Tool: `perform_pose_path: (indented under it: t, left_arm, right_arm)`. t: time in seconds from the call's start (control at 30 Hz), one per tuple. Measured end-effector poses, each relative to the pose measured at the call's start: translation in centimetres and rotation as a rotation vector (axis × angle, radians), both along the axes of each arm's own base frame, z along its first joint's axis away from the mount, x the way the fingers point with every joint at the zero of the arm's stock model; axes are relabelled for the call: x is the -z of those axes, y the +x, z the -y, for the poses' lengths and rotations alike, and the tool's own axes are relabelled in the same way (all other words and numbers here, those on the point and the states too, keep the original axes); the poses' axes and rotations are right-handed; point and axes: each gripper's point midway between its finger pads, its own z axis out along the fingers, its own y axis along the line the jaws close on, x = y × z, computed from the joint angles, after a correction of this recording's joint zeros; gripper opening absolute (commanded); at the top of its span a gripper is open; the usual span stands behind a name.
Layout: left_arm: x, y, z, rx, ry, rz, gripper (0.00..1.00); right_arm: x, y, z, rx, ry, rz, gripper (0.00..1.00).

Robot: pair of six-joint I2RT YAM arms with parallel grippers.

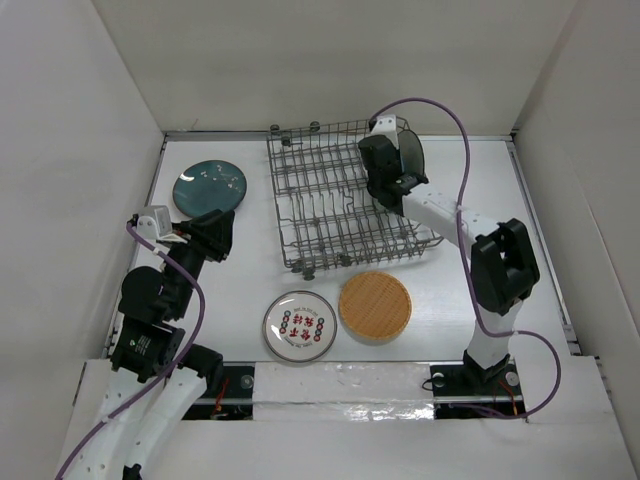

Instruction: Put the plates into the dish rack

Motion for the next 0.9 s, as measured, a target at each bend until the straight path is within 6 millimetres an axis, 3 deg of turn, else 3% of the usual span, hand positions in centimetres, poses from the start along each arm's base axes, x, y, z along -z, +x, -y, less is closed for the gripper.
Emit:
perform_pose_path:
  t: [0.17,0.3,0.4,0.53,0.63,0.67,0.77,0.9]
  left_arm:
    - [0.0,0.1,0.0,-0.003,0.0,-0.002,0.3]
    - [0.0,0.1,-0.1,-0.004,0.003,-0.001,0.3]
    - [0.0,0.1,-0.1,-0.007,0.003,-0.001,0.3]
    - [0.0,0.1,-0.1,-0.008,0.003,-0.001,0.3]
    - [0.0,0.1,-0.1,-0.008,0.003,-0.001,0.3]
    - [0.0,0.1,-0.1,-0.008,0.003,-0.001,0.3]
    - [0.0,0.1,-0.1,-0.009,0.003,-0.001,0.25]
    - [0.0,0.1,-0.2,-0.01,0.006,0.0,0.16]
  right_arm:
    - [-0.1,0.2,-0.2,-0.002,0.058,0.01,0.49]
    - [-0.8,-0.1,-1.0,-0.029,0.095,0.02,0.59]
    - [-2.7,-0.6,-1.2,-0.04,0.119,0.051,0.62]
    - [-6.9,-1.7,-0.7,-0.046,0.165,0.126,0.63]
    - [-10.2,-3.1,-0.6,-0.059,0.22,0.197,0.1]
    - [-10.9,-3.8,-0.7,-0.069,0.243,0.223,0.0]
    - [-10.9,-8.4,-1.5,-0.138,0.328,0.274,0.0]
    - [-6.5,-15.7,-2.5,-0.273,0.453,0.231,0.0]
